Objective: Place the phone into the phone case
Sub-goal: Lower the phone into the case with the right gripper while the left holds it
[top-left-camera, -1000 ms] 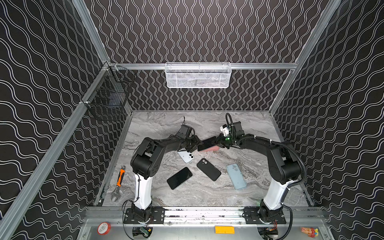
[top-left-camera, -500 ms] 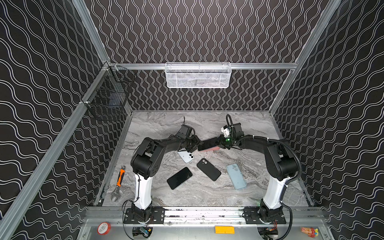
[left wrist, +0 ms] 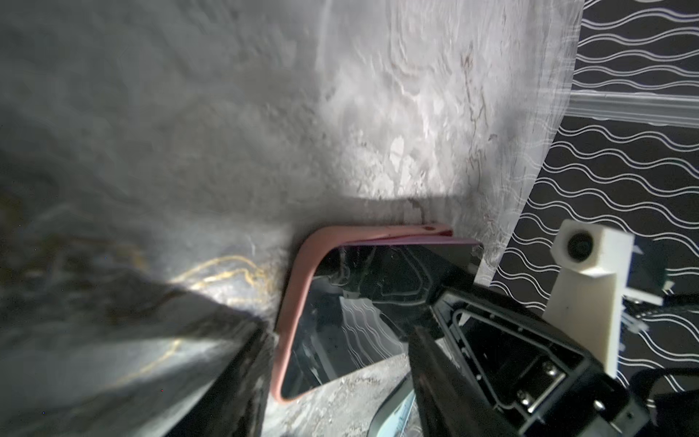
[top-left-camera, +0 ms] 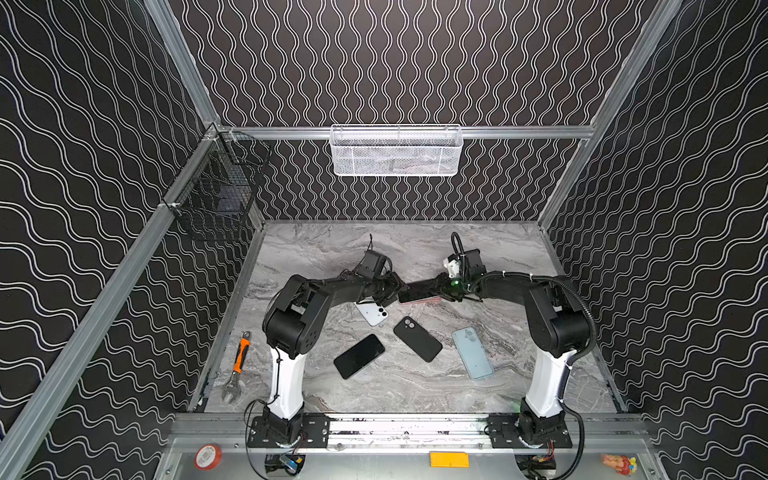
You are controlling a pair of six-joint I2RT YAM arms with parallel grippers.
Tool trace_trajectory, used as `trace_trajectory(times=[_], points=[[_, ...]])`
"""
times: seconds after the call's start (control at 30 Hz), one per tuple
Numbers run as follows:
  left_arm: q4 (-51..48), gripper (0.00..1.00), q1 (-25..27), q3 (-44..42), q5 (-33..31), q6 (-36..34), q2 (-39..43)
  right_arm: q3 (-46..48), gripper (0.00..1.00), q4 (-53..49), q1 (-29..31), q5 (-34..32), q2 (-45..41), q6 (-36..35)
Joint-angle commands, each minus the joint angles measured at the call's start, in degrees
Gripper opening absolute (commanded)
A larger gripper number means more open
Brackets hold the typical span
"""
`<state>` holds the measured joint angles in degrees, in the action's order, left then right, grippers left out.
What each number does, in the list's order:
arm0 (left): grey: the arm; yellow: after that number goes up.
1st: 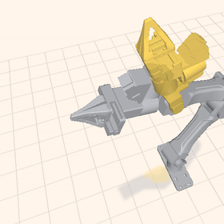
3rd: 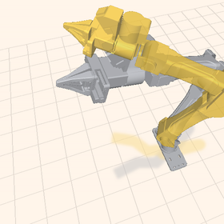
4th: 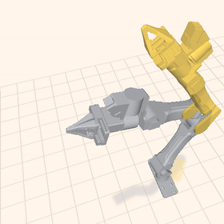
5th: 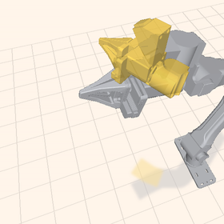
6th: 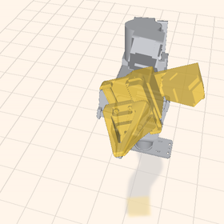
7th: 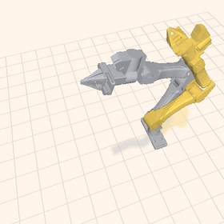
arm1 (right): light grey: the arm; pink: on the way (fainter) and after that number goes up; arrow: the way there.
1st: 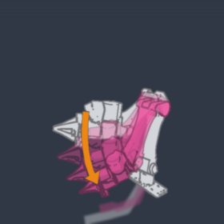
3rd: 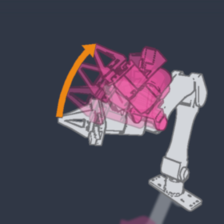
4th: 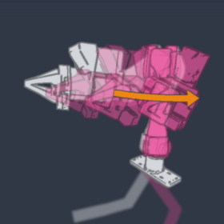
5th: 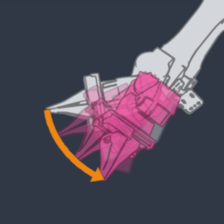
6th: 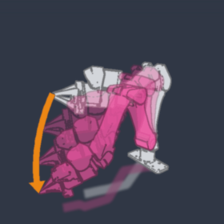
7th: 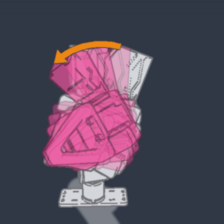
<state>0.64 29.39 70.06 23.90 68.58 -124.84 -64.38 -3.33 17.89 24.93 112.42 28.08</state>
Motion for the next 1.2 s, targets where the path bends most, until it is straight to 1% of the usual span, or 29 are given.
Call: trace_trajectory(times=[0.0,0.17,0.27,0.5,0.7,0.77,0.83,0.93,1.07,1.17], points=[[2.88,0.61,0.24,-0.16,3.36,1.08,0.16,-0.16,0.49,-11.26,0.04,-9.55,-0.26,-1.79],[3.24,0.61,0.2,-0.36,3.3,1.39,0.35,-2.46,0.63,-14.17,0.04,-12.79,-1.17,-3.55],[3.52,0.61,-0.13,-0.84,3.13,1.52,0.63,-3.6,0.67,-15.53,0.04,-14.6,-2.05,-4.41],[4.07,0.6,-1.0,-1.55,2.65,1.39,0.71,-5.4,0.72,-17.63,0.05,-17.62,-3.34,-5.92],[3.71,0.6,-0.91,-1.44,2.2,0.25,0.14,-5.68,0.74,-17.87,0.04,-18.25,-3.35,-6.28],[3.43,0.6,-0.85,-0.52,3.06,-1.06,-0.34,-5.76,0.78,-17.91,0.04,-18.28,-3.3,-6.44],[2.4,0.6,-0.57,0.56,3.43,-2.43,-0.76,-6.06,0.81,-18.26,0.12,-18.44,-5.23,-6.92],[2.26,0.6,-0.39,0.59,3.22,-2.84,-0.42,-6.72,0.86,-19.23,0.27,-19.27,-6.31,-7.67],[2.23,0.6,-0.46,0.56,3.08,-2.77,0.03,-7.81,0.87,-20.82,0.33,-20.61,-7.94,-8.69],[2.46,0.6,-0.44,0.46,3.07,-2.7,0.38,-8.35,0.91,-21.71,0.3,-21.97,-8.62,-9.0]])
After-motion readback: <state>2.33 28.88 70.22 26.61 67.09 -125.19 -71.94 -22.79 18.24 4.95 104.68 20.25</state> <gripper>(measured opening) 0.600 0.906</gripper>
